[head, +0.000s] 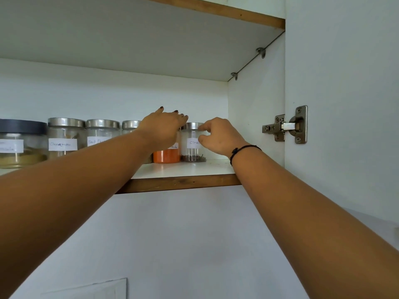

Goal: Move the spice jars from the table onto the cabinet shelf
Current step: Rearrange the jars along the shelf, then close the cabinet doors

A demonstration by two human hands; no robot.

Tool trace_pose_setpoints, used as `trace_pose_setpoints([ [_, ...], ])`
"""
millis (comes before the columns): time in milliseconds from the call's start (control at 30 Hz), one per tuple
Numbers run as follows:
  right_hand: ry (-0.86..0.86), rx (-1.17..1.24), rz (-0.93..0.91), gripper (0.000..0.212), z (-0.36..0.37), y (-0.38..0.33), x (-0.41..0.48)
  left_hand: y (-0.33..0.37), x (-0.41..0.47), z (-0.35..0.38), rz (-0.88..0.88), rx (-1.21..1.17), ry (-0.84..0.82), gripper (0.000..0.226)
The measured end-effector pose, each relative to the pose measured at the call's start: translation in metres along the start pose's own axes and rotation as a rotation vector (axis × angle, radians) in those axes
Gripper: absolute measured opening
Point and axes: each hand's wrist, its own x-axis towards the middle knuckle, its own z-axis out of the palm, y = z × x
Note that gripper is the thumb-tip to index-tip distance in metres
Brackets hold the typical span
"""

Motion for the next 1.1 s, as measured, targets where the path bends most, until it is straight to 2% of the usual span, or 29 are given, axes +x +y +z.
trace_pose_setpoints([
  [167, 0.082, 0.046, -0.017, 0.044, 0.0, 0.0, -0.001, -0.002, -0.012, -0.01, -0.002, 0.049, 0.003, 0.049],
  [300, 0.186, 0.103, -0.031, 0.037, -0.002, -0.004, -0.006, 0.002, -0.04, -0.034, -0.064, -0.047, 0.014, 0.039],
  [400, 0.245, 0.118, -0.045, 0.035, -0.01, -0.013, -0.014, 0.003, -0.07, -0.055, -0.047, -0.041, 0.004, 0.041],
  [533, 0.229, 0.018, -0.211, 0.024, -0.022, -0.034, -0.036, -0.013, -0.122, -0.098, -0.118, -0.13, 0.05, 0.045],
  [633, 0.214, -0.031, -0.331, 0.021, -0.027, -0.061, -0.057, -0.039, -0.17, -0.131, -0.2, -0.233, 0.14, 0.031],
  [800, 0.202, -0.136, -0.597, 0.019, -0.021, -0.145, -0.089, -0.091, -0.244, -0.192, -0.35, -0.266, 0.23, 0.021],
  [900, 0.223, -0.158, -0.792, 0.023, -0.004, -0.214, -0.105, -0.122, -0.285, -0.244, -0.386, -0.257, 0.347, 0.02],
  [1033, 0.247, 0.105, -0.907, 0.021, 0.025, -0.316, -0.136, -0.164, -0.345, -0.315, -0.399, -0.388, 0.562, 0.019],
  [1100, 0.223, 0.294, -0.916, 0.017, 0.04, -0.367, -0.156, -0.178, -0.374, -0.343, -0.4, -0.42, 0.568, 0.023],
])
